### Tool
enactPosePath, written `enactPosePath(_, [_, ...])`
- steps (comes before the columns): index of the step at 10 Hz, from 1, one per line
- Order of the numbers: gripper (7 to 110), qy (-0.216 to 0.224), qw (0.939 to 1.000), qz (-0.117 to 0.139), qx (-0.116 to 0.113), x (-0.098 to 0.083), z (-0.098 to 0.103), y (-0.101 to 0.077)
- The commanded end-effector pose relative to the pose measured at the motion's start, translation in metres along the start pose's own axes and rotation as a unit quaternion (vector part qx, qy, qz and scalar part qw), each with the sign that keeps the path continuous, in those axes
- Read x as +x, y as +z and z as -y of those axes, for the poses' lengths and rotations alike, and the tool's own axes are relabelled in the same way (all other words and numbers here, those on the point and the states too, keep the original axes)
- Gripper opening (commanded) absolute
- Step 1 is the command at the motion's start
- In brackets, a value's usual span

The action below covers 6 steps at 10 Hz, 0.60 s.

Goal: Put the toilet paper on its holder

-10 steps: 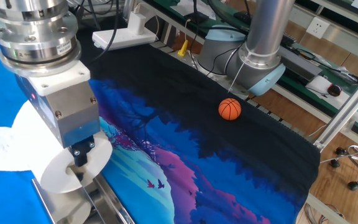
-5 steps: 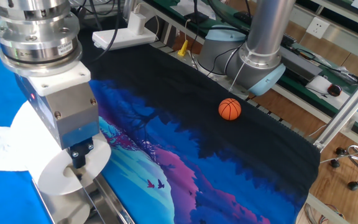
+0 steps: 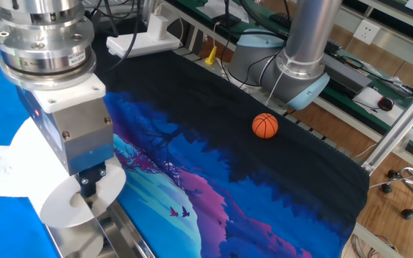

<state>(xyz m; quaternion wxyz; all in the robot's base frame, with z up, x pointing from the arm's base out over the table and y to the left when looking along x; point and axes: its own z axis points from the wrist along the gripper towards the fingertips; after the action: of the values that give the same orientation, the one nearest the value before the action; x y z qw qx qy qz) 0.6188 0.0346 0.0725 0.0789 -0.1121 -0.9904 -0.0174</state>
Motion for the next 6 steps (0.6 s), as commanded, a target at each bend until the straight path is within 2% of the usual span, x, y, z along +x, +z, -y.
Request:
enactPosePath(1, [7, 0.002, 1.0, 0.007, 0.002, -0.003, 0.001, -0.001])
enactPosePath(6, [7, 0.013, 0.9998, -0.001, -0.016, 0.005, -0.014, 0.0])
